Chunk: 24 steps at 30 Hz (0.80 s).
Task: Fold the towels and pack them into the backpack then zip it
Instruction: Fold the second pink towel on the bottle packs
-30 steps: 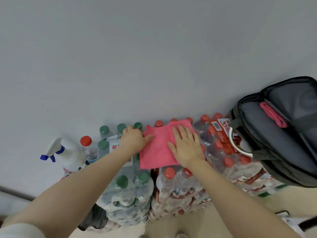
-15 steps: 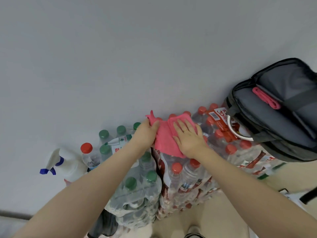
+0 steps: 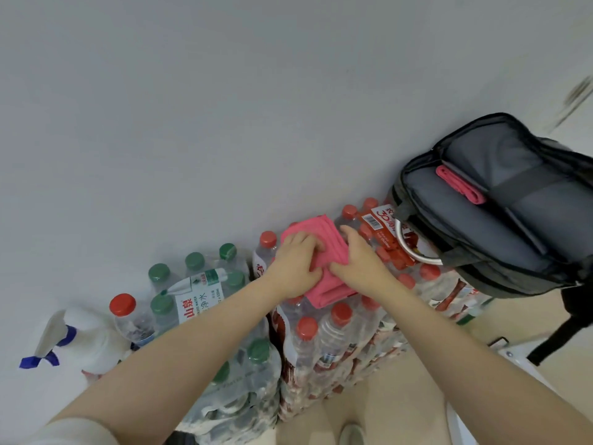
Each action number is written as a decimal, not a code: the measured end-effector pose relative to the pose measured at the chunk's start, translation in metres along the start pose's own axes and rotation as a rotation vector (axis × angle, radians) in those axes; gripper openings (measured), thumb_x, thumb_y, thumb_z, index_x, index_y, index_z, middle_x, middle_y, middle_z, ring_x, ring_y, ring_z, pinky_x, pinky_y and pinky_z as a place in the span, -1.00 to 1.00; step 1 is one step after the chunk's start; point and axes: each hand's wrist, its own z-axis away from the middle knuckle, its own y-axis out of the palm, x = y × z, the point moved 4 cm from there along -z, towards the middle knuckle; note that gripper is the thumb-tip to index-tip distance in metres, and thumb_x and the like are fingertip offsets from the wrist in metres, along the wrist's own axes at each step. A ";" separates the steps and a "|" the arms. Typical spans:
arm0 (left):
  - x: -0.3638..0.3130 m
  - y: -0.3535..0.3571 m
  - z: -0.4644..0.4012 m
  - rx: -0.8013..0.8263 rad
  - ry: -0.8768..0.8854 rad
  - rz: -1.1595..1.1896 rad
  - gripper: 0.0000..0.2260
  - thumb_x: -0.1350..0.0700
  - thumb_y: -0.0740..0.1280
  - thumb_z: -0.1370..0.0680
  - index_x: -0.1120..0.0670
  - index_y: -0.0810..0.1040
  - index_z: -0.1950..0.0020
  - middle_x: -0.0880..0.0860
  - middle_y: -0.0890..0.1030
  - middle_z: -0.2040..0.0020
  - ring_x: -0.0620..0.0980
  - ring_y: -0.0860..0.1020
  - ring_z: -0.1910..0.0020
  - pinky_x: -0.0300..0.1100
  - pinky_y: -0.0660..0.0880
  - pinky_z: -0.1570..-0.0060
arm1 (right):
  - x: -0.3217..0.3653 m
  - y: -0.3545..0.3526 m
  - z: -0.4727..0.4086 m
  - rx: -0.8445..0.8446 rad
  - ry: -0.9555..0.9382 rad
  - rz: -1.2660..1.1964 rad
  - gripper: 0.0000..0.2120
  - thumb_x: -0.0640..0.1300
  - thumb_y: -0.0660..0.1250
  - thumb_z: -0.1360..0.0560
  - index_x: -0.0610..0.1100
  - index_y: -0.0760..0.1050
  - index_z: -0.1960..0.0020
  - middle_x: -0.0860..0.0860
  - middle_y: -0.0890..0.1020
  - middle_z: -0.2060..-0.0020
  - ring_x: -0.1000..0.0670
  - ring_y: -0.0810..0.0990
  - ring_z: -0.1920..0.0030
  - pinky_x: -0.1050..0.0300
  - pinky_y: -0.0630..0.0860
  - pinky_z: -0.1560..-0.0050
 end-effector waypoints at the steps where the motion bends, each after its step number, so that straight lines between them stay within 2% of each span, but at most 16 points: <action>1: 0.003 0.002 0.001 0.015 0.038 -0.090 -0.49 -0.10 0.20 -0.37 0.15 0.44 -0.23 0.09 0.41 -0.31 0.08 0.29 -0.36 -0.10 0.10 -0.40 | -0.002 0.001 0.001 0.009 -0.017 0.060 -0.35 -0.21 0.32 -0.43 -0.16 0.12 -0.45 -0.12 0.37 -0.32 -0.11 0.41 -0.28 0.01 0.38 -0.26; 3: 0.006 0.005 -0.001 0.055 0.106 -0.190 -0.19 -0.32 0.01 -0.26 0.13 0.33 -0.38 0.06 0.25 -0.46 0.05 0.09 -0.48 -0.10 -0.12 -0.44 | -0.009 0.003 0.000 0.003 -0.013 0.086 -0.35 -0.19 0.27 -0.50 -0.18 0.03 -0.49 -0.16 0.29 -0.39 -0.14 0.34 -0.35 0.03 0.31 -0.31; 6: 0.012 0.011 -0.008 0.162 0.142 -0.297 -0.01 -0.47 -0.08 -0.22 0.10 0.02 -0.51 0.06 0.01 -0.54 0.01 -0.07 -0.52 -0.06 -0.18 -0.48 | -0.020 0.003 0.000 -0.053 -0.020 0.279 -0.43 -0.07 0.14 -0.58 -0.14 -0.01 -0.51 -0.17 0.29 -0.40 -0.17 0.32 -0.36 -0.06 0.32 -0.30; 8: 0.013 0.016 -0.013 0.244 0.144 -0.366 0.00 -0.50 0.03 -0.26 0.06 -0.13 -0.52 0.07 -0.14 -0.54 0.02 -0.18 -0.51 -0.04 -0.26 -0.45 | -0.022 0.004 0.004 -0.095 -0.049 0.333 -0.47 -0.04 0.12 -0.59 -0.11 0.05 -0.50 -0.14 0.31 -0.39 -0.16 0.35 -0.33 -0.05 0.34 -0.26; 10: 0.014 0.021 -0.015 0.295 0.124 -0.417 0.04 -0.47 0.20 -0.30 0.06 -0.23 -0.50 0.07 -0.25 -0.52 0.05 -0.26 -0.50 -0.05 -0.33 -0.41 | -0.022 0.004 0.009 -0.155 -0.067 0.272 -0.50 -0.05 0.16 -0.57 -0.09 0.14 -0.46 -0.11 0.35 -0.35 -0.14 0.39 -0.29 -0.06 0.37 -0.24; 12: 0.014 0.024 -0.017 0.323 0.128 -0.453 0.08 -0.43 0.26 -0.30 0.07 -0.30 -0.48 0.08 -0.32 -0.50 0.07 -0.32 -0.48 -0.03 -0.36 -0.38 | -0.024 0.003 0.012 -0.181 -0.056 0.220 -0.54 -0.04 0.20 -0.55 -0.09 0.22 -0.41 -0.09 0.42 -0.30 -0.13 0.42 -0.25 -0.07 0.39 -0.23; 15: 0.018 0.025 -0.019 0.320 0.125 -0.415 0.13 -0.48 0.25 -0.24 0.06 -0.33 -0.48 0.08 -0.35 -0.49 0.07 -0.33 -0.47 -0.05 -0.38 -0.36 | -0.027 -0.001 0.018 -0.128 0.001 0.186 -0.52 -0.03 0.27 -0.50 -0.10 0.24 -0.36 -0.08 0.46 -0.26 -0.10 0.45 -0.23 -0.05 0.42 -0.21; 17: 0.021 0.023 -0.021 0.311 0.131 -0.351 0.16 -0.53 0.14 -0.16 0.06 -0.33 -0.48 0.08 -0.33 -0.50 0.05 -0.33 -0.48 -0.07 -0.38 -0.35 | -0.024 -0.004 0.021 -0.077 0.027 0.174 -0.48 -0.05 0.29 -0.49 -0.10 0.19 -0.39 -0.10 0.45 -0.27 -0.12 0.49 -0.20 -0.03 0.45 -0.16; 20: 0.019 0.015 -0.010 0.283 0.145 -0.124 0.15 -0.54 -0.01 -0.12 0.13 -0.28 -0.49 0.04 -0.24 -0.52 -0.01 -0.25 -0.49 -0.07 -0.31 -0.42 | -0.016 -0.003 0.023 -0.037 0.069 0.152 -0.51 -0.16 0.27 -0.49 -0.13 0.19 -0.36 -0.13 0.51 -0.14 -0.12 0.54 -0.03 0.11 0.42 0.08; 22: 0.019 0.010 0.003 0.237 0.204 0.054 0.14 -0.59 -0.07 -0.18 0.16 -0.20 -0.50 -0.02 -0.14 -0.49 -0.07 -0.16 -0.49 -0.09 -0.20 -0.46 | -0.013 -0.007 0.023 -0.095 0.160 -0.101 -0.57 -0.21 0.28 -0.46 -0.10 0.24 -0.28 -0.09 0.50 0.00 -0.07 0.51 0.07 0.11 0.41 0.11; 24: 0.015 0.002 0.016 0.229 0.266 0.173 0.06 -0.55 0.04 -0.26 0.13 -0.12 -0.51 0.03 -0.01 -0.52 -0.04 0.02 -0.49 -0.07 0.00 -0.48 | -0.010 -0.013 0.022 -0.110 0.277 -0.496 -0.69 -0.21 0.27 -0.46 -0.05 0.30 -0.16 -0.07 0.50 0.04 -0.05 0.53 0.12 0.05 0.50 0.13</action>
